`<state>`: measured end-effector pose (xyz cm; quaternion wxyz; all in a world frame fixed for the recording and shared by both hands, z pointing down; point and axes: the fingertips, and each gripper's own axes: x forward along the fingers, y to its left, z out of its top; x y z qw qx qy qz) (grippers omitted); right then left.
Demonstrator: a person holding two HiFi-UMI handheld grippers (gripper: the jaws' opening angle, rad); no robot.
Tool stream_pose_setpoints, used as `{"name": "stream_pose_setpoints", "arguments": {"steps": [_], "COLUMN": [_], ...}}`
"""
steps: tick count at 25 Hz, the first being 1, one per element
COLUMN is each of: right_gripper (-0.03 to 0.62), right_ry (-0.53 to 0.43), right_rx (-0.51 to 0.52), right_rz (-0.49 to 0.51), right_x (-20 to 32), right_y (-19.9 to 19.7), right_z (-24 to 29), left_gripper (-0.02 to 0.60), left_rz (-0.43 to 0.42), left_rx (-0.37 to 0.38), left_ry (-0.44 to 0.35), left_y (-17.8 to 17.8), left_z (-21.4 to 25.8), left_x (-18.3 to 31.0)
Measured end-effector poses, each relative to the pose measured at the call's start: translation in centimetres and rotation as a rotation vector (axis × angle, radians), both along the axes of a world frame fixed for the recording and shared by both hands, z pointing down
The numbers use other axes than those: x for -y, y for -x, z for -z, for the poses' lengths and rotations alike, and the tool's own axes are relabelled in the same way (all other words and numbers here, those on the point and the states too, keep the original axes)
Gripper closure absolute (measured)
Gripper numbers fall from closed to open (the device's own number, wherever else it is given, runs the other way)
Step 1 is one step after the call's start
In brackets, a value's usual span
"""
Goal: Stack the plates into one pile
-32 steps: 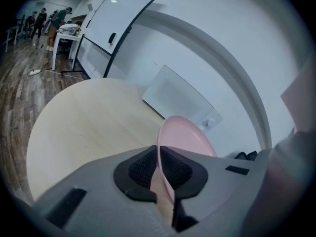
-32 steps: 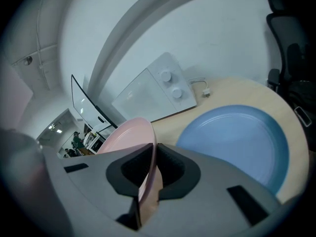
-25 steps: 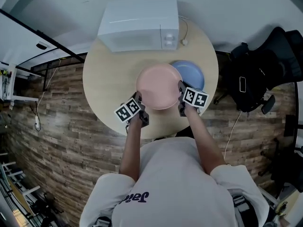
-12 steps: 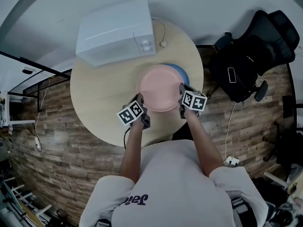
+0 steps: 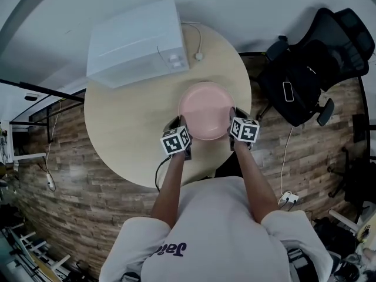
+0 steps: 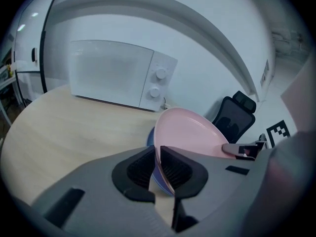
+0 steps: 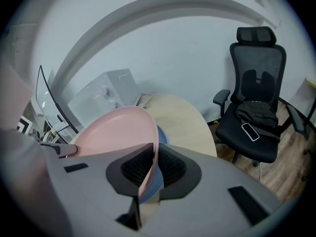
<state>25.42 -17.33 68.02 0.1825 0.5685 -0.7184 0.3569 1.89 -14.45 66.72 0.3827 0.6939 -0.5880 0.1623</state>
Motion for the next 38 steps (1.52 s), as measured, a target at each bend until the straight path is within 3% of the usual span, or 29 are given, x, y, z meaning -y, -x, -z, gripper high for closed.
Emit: {"name": "stream_pose_setpoints", "arguments": {"steps": [16, 22, 26, 27, 30, 32, 38], "right_gripper": [0.556, 0.541, 0.518, 0.511, 0.402, 0.365, 0.349], "right_ry": [0.014, 0.012, 0.02, 0.029, 0.067, 0.067, 0.007], "right_rx": [-0.098, -0.187, -0.195, -0.193, -0.199, -0.21, -0.232], "right_rz": [0.048, 0.134, 0.16, 0.166, 0.184, 0.176, 0.165], "right_x": [2.1, 2.5, 2.8, 2.8, 2.7, 2.7, 2.9], "right_y": [-0.6, -0.5, -0.3, -0.3, 0.0, 0.0, 0.1], "right_z": [-3.6, -4.1, -4.5, -4.8, -5.4, -5.3, -3.8], "left_gripper": [0.54, 0.528, 0.525, 0.517, 0.38, 0.329, 0.311], "left_rz": [-0.093, -0.113, -0.114, -0.127, -0.152, -0.133, -0.117], "left_rx": [0.177, 0.215, 0.205, 0.21, 0.192, 0.156, 0.133], "left_ry": [0.043, 0.041, 0.032, 0.035, 0.062, 0.063, 0.021], "left_y": [-1.1, -1.2, -0.9, -0.9, -0.9, -0.7, 0.0], "left_z": [-3.9, -4.7, -4.8, -4.9, -5.3, -5.2, -4.1], "left_x": [2.1, 2.3, 2.3, 2.2, 2.1, 2.1, 2.0]}}
